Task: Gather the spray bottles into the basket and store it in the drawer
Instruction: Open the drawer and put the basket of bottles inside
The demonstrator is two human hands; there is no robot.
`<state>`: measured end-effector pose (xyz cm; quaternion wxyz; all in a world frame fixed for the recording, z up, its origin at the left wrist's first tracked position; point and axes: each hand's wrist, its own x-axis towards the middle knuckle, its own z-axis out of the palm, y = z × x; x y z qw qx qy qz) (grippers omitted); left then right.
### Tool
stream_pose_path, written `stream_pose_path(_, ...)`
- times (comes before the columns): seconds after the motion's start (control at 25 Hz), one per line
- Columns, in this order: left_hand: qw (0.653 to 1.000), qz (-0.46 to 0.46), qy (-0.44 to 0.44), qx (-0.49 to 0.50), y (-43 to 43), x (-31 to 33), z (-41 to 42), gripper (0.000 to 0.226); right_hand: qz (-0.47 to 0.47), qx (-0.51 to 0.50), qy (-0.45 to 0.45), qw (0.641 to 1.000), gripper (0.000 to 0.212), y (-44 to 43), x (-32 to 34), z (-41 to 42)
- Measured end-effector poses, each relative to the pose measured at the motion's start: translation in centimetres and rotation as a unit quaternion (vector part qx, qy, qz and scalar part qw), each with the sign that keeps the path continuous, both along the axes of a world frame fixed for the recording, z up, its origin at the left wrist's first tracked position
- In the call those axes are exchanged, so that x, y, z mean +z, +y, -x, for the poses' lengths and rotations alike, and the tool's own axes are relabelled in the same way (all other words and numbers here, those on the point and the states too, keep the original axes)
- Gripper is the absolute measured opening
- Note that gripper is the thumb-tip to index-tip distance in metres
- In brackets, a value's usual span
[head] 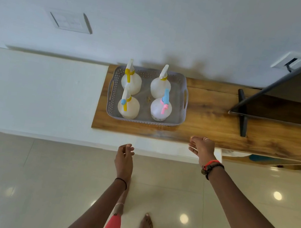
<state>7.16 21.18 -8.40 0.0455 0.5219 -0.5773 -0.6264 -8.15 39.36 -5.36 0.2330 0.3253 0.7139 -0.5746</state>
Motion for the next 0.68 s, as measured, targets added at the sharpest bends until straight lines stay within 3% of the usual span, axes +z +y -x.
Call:
stream_pose_path(0.32,0.997,0.048,-0.052,-0.025,-0.4,-3.6,-3.8,0.03,-0.014,-0.062,-0.034,0.997,0.023,7.3,-3.9,-3.7)
stream_pose_path(0.48,0.992,0.085,-0.078,-0.058,-2.3,-6.1,-4.5,0.031,-0.042,-0.093,-0.043,0.994,0.009,9.9,-7.0,-5.0)
stream_pose_path(0.68,0.984,0.124,-0.093,-0.09,-4.9,-10.5,-4.1,0.032,-0.104,-0.1,-0.026,0.989,0.029,11.3,-12.2,-4.9)
